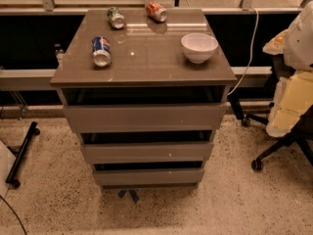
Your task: Open middle drawer
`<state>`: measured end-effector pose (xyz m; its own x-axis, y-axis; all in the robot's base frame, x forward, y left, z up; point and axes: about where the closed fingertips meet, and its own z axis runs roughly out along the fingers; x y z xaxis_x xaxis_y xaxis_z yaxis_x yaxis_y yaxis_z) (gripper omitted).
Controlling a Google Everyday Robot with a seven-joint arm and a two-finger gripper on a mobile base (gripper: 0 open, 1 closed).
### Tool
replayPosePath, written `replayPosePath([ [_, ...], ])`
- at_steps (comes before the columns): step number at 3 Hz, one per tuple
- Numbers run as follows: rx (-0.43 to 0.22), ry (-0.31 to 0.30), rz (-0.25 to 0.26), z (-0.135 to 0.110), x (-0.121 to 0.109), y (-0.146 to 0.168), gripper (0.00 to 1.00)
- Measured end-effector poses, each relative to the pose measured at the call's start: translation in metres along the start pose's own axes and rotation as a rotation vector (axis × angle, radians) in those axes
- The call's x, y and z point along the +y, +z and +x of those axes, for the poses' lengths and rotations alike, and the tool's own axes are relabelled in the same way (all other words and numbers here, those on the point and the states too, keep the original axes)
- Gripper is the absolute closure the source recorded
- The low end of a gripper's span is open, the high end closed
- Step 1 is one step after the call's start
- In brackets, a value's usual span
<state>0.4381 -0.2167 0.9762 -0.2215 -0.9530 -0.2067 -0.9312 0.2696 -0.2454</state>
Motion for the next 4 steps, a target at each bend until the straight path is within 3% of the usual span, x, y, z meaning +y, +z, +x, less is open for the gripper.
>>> replayPosePath([
  [2,-0.02,-0.004,0.038,-0.013,-0.002,0.013,0.0],
  [4,-0.205,0.045,0.025,-0.033,0.005,0.066,0.0],
])
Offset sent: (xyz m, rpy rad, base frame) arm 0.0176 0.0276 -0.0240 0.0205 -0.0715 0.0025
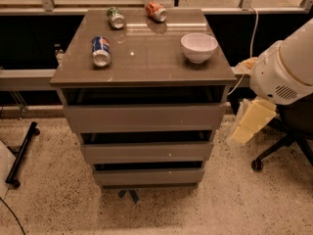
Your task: Open middle drawer
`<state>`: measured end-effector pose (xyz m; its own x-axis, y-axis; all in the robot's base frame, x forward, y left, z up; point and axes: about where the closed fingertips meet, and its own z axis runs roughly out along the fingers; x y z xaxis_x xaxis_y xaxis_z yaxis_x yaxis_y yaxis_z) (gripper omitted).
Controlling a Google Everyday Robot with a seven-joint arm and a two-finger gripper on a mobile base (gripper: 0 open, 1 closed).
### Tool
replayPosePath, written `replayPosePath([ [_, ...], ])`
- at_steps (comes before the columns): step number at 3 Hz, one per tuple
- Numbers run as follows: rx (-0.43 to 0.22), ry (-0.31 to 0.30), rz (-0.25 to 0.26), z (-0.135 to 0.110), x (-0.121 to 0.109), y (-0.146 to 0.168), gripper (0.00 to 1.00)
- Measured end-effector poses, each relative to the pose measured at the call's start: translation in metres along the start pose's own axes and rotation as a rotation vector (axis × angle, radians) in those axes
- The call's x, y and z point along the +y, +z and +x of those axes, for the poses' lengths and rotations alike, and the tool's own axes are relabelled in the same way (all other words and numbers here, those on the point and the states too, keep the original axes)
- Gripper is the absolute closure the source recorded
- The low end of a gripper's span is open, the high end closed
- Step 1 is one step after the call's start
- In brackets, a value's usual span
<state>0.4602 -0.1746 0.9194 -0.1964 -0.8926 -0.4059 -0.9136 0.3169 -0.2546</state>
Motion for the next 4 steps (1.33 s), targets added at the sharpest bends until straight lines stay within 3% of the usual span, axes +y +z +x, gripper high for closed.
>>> replayPosePath([
  [1,0.0,0.0,0.0,0.0,0.0,0.0,0.0],
  [2,0.052,-0.007,-0.029,0.001,0.013,0.02,0.0],
  [4,0.064,0.003,-0.068,0.012,0.042,0.09,0.0],
])
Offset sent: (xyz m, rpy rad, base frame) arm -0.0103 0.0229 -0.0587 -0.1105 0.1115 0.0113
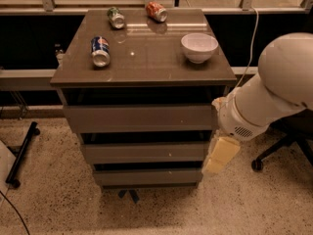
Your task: Open middle drawer
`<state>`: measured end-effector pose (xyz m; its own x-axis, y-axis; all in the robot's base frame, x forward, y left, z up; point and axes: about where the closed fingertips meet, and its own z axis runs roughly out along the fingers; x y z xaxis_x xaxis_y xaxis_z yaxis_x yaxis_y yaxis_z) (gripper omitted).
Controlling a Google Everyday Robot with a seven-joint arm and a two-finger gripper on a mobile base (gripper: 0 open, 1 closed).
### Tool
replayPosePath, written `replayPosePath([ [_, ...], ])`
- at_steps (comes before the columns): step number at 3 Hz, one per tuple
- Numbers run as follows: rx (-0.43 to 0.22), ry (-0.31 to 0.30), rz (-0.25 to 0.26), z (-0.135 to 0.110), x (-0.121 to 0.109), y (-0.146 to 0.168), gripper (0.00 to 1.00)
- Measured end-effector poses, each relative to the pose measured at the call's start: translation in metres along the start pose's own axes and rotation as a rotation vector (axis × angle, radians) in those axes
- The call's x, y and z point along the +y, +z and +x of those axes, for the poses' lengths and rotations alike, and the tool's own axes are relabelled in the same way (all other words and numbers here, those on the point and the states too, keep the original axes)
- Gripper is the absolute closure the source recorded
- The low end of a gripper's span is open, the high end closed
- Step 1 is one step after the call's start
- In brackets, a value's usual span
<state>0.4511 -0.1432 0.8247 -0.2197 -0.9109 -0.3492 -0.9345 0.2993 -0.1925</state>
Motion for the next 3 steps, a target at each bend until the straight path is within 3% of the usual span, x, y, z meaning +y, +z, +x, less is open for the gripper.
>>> replayPosePath([
  [1,-0.031,0.008,-0.015,0.006,0.001,0.039,0.0],
  [2,-0.064,0.03,-0.092,0.019,0.001,0.084,0.0],
  [3,-0.068,0.044,-0.133,0.026,0.005,0.104,0.0],
])
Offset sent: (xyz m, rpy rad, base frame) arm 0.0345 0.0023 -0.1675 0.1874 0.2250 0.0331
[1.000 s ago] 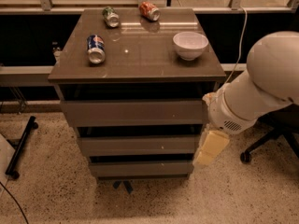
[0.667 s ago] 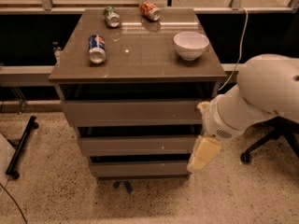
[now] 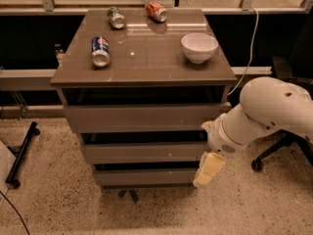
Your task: Open middle drawer
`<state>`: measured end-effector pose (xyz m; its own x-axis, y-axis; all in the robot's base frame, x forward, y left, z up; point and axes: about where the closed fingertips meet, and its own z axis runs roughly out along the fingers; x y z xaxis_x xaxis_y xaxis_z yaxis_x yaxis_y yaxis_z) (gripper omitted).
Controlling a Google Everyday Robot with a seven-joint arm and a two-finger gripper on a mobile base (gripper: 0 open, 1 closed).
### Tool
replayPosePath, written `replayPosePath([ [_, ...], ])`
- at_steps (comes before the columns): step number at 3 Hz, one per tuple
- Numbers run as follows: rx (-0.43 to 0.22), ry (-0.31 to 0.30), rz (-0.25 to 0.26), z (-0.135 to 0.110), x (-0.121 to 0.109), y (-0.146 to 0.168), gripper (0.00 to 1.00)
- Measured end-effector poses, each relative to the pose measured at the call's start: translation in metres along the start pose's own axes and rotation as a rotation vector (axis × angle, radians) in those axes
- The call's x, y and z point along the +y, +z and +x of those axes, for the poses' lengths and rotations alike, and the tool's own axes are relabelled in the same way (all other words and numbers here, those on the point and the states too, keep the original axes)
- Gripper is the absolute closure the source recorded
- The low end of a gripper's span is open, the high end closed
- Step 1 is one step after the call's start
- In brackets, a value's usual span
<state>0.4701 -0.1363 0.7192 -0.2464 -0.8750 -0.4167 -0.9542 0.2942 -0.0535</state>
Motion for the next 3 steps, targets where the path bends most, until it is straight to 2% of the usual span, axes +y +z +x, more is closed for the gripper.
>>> replayPosePath([
  [1,0.017,0.032,0.0,-0.001,0.0,0.017,0.0],
  [2,-0.018,0.069,0.009,0.0,0.0,0.047,0.0],
  [3,-0.109,0.116,0.035,0.001,-0.007,0.078,0.0],
])
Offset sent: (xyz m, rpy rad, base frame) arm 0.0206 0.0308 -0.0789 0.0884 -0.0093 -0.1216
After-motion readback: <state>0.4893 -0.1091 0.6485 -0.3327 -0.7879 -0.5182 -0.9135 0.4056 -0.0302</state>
